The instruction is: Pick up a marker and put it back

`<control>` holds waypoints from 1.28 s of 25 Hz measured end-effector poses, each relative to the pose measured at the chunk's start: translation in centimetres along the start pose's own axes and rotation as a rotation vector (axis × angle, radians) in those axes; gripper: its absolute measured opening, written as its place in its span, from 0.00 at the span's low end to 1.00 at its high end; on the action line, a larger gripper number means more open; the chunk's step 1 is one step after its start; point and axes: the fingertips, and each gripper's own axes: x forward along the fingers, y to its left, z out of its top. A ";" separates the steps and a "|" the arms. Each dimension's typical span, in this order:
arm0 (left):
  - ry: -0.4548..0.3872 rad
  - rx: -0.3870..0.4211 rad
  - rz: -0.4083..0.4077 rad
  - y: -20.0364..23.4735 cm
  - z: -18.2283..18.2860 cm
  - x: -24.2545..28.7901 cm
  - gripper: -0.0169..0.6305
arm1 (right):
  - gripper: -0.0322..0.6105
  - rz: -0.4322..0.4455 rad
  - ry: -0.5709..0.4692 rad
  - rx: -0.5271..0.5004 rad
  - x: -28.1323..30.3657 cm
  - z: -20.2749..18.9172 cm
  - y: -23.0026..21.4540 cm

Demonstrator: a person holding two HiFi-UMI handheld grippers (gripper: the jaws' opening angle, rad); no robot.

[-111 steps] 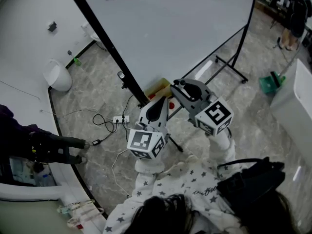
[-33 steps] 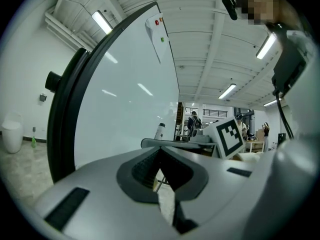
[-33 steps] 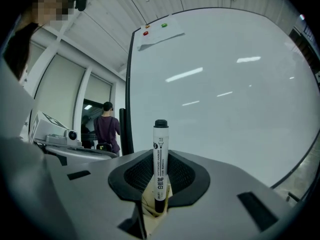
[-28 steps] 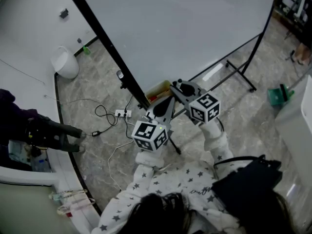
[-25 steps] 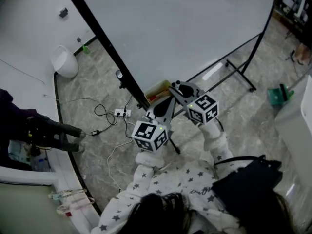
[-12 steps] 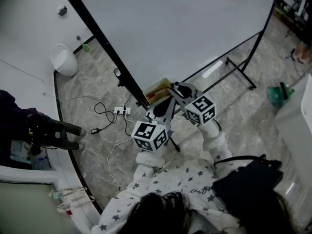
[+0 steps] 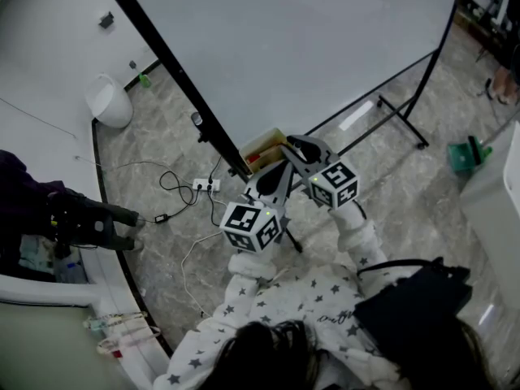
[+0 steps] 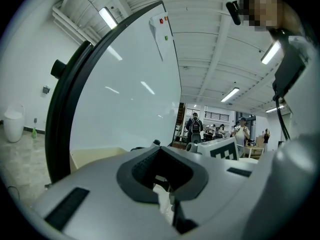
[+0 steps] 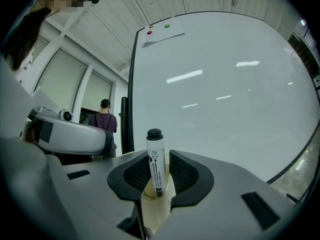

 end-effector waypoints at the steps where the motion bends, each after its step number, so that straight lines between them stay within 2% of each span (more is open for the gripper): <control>1: -0.002 -0.001 0.000 -0.1 0.1 -0.1 0.03 | 0.17 0.000 -0.001 0.003 -0.1 0.1 0.1; 3: -0.006 0.000 -0.006 -0.6 0.3 -0.2 0.03 | 0.19 0.003 -0.012 0.030 -0.6 0.5 0.1; 4: -0.010 0.003 -0.011 -0.8 0.5 -0.2 0.03 | 0.29 0.004 -0.021 0.043 -0.8 0.8 0.1; 5: -0.015 0.009 -0.014 -0.9 0.7 -0.2 0.03 | 0.30 0.003 -0.033 0.046 -1.0 1.2 0.0; 9: -0.042 0.024 -0.005 -0.6 1.8 -0.9 0.03 | 0.30 -0.018 -0.065 -0.003 -1.5 3.1 0.2; 17: -0.107 0.033 0.002 -1.4 4.6 -2.8 0.03 | 0.30 -0.053 -0.102 -0.169 -4.3 8.6 2.5; 21: -0.123 0.037 -0.005 -2.2 5.4 -3.8 0.03 | 0.30 -0.027 -0.073 -0.160 -5.8 9.5 4.3; 22: -0.126 0.038 -0.008 -2.5 5.5 -4.1 0.03 | 0.29 -0.016 -0.072 -0.142 -6.2 9.5 4.8; 23: -0.128 0.039 -0.012 -2.7 5.6 -4.2 0.03 | 0.16 -0.008 -0.081 -0.130 -6.6 9.7 5.2; 24: -0.129 0.040 -0.016 -2.9 5.7 -4.4 0.03 | 0.12 -0.004 -0.093 -0.128 -6.9 10.0 5.6; 26: -0.128 0.041 -0.023 -3.3 5.5 -4.8 0.03 | 0.06 0.002 -0.092 -0.132 -7.4 10.1 6.4; 32: -0.140 0.066 -0.056 -5.7 5.9 -7.1 0.03 | 0.06 0.006 -0.088 -0.116 -9.6 10.8 9.7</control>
